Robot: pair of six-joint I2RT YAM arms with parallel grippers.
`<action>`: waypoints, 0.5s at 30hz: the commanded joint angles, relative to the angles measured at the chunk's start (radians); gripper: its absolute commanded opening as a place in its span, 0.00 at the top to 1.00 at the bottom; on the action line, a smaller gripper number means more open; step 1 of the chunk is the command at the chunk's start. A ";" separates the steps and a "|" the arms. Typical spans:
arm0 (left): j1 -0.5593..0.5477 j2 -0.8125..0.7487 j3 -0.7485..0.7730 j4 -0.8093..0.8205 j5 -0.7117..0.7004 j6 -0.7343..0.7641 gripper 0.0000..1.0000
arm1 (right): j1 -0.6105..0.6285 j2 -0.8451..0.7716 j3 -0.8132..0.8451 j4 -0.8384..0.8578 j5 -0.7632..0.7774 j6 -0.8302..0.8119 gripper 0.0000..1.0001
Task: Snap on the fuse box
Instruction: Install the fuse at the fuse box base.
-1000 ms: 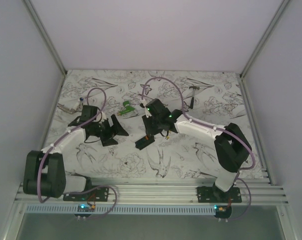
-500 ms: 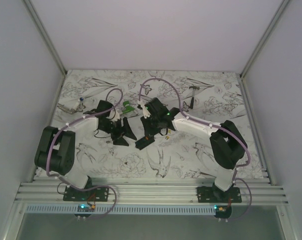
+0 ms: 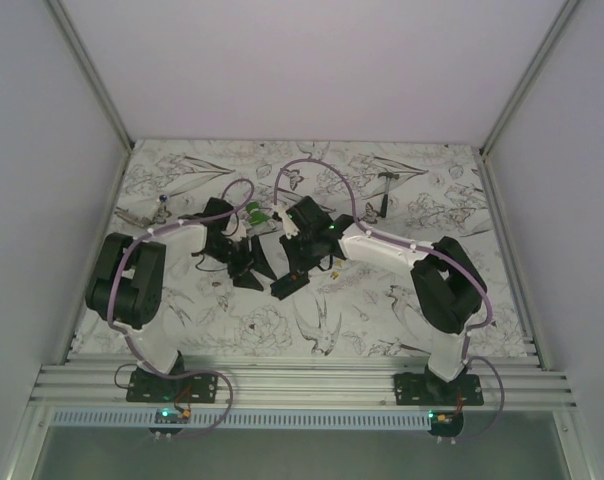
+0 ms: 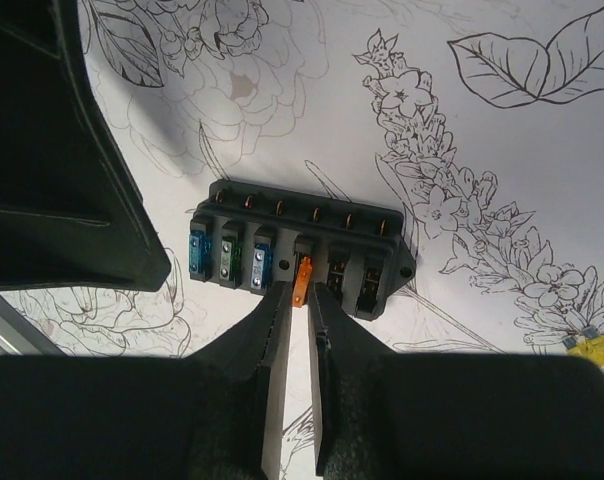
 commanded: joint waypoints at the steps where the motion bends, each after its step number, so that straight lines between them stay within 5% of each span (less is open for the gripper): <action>1: -0.005 0.042 0.031 -0.045 0.035 0.018 0.48 | -0.007 0.020 0.044 -0.023 -0.009 -0.021 0.83; 15: -0.013 0.134 0.071 -0.049 0.070 0.019 0.57 | 0.003 0.047 0.056 -0.054 -0.027 -0.050 0.86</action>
